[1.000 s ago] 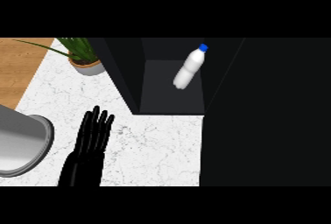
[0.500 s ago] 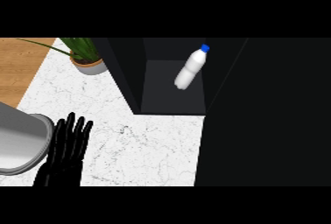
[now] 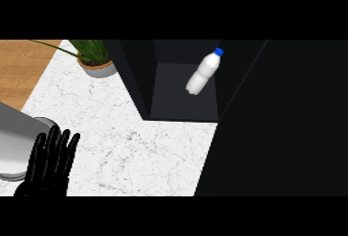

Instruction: Pick up the bottled water, place it into the cabinet and close the cabinet

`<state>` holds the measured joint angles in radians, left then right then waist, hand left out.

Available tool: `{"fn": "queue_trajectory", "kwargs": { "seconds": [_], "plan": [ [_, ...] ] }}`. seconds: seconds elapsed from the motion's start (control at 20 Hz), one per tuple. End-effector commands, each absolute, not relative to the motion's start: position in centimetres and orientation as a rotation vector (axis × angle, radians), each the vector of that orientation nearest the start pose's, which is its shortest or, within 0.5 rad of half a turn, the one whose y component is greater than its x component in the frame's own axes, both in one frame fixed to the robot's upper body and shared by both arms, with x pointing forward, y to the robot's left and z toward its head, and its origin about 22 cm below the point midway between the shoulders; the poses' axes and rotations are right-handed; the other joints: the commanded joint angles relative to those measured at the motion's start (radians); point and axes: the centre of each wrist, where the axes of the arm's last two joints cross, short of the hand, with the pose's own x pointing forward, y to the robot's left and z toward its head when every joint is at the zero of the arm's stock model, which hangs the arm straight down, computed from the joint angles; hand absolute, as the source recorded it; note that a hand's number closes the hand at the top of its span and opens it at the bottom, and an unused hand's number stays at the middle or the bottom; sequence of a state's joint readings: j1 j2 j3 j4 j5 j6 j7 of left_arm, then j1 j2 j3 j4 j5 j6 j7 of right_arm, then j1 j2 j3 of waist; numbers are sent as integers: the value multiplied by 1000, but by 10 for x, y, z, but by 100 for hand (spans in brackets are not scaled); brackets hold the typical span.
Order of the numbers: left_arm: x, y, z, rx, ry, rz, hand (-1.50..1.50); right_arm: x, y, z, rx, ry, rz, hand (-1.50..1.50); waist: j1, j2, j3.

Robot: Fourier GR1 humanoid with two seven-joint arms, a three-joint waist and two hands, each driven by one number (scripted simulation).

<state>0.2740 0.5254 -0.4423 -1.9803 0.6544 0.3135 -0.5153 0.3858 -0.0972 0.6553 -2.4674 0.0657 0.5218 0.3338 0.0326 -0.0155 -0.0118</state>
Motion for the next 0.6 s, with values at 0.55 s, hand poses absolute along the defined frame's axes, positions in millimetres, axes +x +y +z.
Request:
{"fn": "queue_trajectory", "kwargs": {
  "seconds": [0.55],
  "plan": [
    [142,263,45,-302,-1888,171,-150,115,-105,168,603,-1783,944,150,25,12,-1]
  ]
}}
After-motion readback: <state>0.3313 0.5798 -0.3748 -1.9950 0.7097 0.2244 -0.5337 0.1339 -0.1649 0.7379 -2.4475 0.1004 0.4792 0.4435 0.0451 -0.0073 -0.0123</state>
